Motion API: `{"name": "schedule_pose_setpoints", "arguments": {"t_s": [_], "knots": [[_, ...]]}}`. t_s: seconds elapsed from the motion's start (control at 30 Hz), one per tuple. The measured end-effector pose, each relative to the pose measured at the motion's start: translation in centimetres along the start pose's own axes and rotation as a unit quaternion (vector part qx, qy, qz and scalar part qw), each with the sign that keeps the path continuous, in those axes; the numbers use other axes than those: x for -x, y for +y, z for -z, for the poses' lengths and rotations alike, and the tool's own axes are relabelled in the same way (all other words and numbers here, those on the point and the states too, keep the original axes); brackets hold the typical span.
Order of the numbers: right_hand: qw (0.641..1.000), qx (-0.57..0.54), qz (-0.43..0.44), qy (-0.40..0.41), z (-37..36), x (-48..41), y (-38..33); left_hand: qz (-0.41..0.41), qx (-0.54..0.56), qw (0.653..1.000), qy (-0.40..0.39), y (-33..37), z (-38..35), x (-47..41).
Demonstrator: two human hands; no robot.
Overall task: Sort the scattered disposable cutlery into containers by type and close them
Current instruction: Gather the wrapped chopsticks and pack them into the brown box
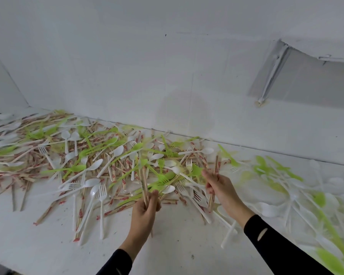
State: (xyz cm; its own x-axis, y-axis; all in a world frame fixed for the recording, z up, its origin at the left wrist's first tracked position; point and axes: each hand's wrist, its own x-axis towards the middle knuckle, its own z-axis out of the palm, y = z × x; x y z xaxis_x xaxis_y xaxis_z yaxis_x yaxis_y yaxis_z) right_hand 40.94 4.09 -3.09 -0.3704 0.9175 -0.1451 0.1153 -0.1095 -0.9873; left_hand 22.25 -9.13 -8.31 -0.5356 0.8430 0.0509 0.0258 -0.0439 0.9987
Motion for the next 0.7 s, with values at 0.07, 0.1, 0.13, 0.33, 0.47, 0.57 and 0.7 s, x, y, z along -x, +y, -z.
{"name": "schedule_pose_setpoints", "arguments": {"t_s": [0.07, 0.1, 0.13, 0.33, 0.47, 0.57, 0.7], "knots": [[1.0, 0.011, 0.004, -0.008, -0.2, 0.2, 0.3, 0.029, -0.003, 0.999, -0.014, -0.4, -0.3, -0.3], [1.0, 0.006, 0.015, -0.011, -0.3, 0.1, 0.3, 0.037, -0.009, 0.999, -0.014, -0.5, -0.4, -0.6], [0.999, -0.002, 0.028, -0.017, -0.3, 0.0, 0.2, 0.038, -0.023, 0.999, -0.011, -0.6, -0.5, -1.0], [0.999, -0.031, 0.039, -0.015, 0.3, -1.9, -1.9, -0.013, -0.23, 0.972, -0.036, 0.1, -1.0, -5.0], [0.998, 0.026, 0.057, 0.018, 1.9, -3.2, -3.5, -0.065, -0.355, 0.93, -0.072, 0.1, -1.5, -7.4], [0.984, 0.162, 0.073, 0.026, 2.9, -4.9, -3.7, -0.065, -0.453, 0.882, -0.108, -0.1, -1.9, -8.5], [0.892, 0.451, 0.029, -0.03, 4.2, -7.7, -1.1, -0.052, -0.548, 0.826, -0.12, -0.5, -2.1, -9.6]]}}
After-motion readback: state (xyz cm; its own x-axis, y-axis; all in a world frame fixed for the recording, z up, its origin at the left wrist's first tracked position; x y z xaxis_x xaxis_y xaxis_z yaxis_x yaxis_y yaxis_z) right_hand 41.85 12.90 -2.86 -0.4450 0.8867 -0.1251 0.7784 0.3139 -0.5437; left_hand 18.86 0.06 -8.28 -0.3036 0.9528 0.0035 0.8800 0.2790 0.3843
